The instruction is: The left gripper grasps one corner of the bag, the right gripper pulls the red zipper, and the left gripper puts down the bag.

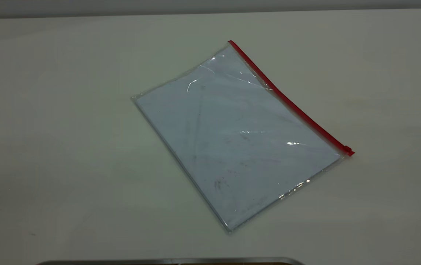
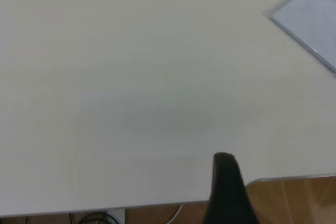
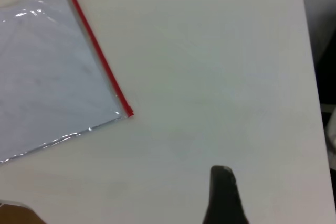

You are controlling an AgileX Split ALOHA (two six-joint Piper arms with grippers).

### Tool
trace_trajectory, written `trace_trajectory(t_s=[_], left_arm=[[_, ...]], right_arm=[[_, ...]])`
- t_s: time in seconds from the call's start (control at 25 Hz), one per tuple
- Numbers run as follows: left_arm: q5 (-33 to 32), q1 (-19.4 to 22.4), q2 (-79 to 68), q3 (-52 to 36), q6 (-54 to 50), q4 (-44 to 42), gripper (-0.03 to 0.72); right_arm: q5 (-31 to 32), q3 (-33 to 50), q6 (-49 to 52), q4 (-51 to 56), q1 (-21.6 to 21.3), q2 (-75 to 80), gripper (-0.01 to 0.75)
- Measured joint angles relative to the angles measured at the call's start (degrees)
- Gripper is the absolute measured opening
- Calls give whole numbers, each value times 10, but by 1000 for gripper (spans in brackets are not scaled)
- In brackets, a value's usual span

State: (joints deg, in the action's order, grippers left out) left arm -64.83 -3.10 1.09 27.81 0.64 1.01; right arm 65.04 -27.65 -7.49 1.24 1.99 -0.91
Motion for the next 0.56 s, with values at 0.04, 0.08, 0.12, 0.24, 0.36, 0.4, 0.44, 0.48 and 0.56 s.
trace_trajectory(t_s=[0.04,0.08,0.12,0.24,0.36,0.4,0.44,0.48,0.56], left_arm=[[0,0,0,0,0,0,578],[0,0,0,0,0,0,578],[0,0,0,0,0,0,578],[0,0,0,0,0,0,578],[0,0,0,0,0,0,578],[0,0,0,0,0,0,578],[0,0,0,0,0,0,578],[0,0,0,0,0,0,578],[0,0,0,0,0,0,578]], right_arm=[[0,0,1,-2,0,0,557],[0,0,2,-4,0,0,557],[0,0,3,-4,0,0,557],[0,0,4,-4,0,0,557],[0,0,4,-4,0,0,557],[0,0,4,-4,0,0,557],[0,0,4,-4,0,0,557],[0,0,4,-4,0,0,557],[0,0,4,-4,0,0,557]])
